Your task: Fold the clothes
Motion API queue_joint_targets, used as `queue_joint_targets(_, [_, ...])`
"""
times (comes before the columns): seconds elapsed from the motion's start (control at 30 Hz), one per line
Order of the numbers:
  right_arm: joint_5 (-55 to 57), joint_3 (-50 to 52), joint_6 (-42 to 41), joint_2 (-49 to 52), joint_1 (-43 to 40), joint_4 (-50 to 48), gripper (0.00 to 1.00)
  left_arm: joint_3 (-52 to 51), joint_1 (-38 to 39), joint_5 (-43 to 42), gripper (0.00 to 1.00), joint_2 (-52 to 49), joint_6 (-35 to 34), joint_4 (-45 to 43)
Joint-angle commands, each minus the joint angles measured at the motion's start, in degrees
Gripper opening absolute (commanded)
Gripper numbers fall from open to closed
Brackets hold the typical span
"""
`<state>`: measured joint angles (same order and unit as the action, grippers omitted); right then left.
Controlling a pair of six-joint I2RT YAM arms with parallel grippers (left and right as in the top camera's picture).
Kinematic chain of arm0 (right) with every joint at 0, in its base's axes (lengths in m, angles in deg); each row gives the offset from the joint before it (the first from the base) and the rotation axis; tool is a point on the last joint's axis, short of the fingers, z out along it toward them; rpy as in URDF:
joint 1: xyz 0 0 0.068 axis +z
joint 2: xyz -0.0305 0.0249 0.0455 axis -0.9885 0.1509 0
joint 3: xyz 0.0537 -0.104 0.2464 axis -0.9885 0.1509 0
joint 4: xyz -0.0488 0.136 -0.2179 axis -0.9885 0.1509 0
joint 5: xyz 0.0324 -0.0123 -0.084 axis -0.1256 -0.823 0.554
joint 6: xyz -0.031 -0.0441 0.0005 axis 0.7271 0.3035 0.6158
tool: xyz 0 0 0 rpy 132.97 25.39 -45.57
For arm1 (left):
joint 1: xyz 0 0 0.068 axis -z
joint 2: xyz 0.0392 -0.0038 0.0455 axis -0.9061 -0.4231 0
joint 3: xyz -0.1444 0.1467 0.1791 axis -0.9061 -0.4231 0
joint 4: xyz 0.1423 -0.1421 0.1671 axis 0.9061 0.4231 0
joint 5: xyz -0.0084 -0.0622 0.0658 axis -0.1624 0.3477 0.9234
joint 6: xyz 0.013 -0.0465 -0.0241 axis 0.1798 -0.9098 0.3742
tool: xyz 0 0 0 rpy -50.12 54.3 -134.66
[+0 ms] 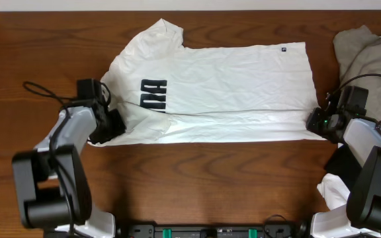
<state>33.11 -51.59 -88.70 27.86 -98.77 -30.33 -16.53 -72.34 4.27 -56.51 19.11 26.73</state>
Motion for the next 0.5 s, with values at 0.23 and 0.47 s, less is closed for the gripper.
queue_joint_targets(0.23, [3.2, 1.1, 0.9, 0.7, 0.6, 1.2, 0.28, -0.7, -5.1, 10.4, 0.35, -2.0, -0.3, -2.4])
queue_joint_targets(0.47, [3.2, 1.1, 0.9, 0.7, 0.6, 1.2, 0.28, -0.7, -8.7, 10.3, 0.35, -2.0, -0.3, -2.2])
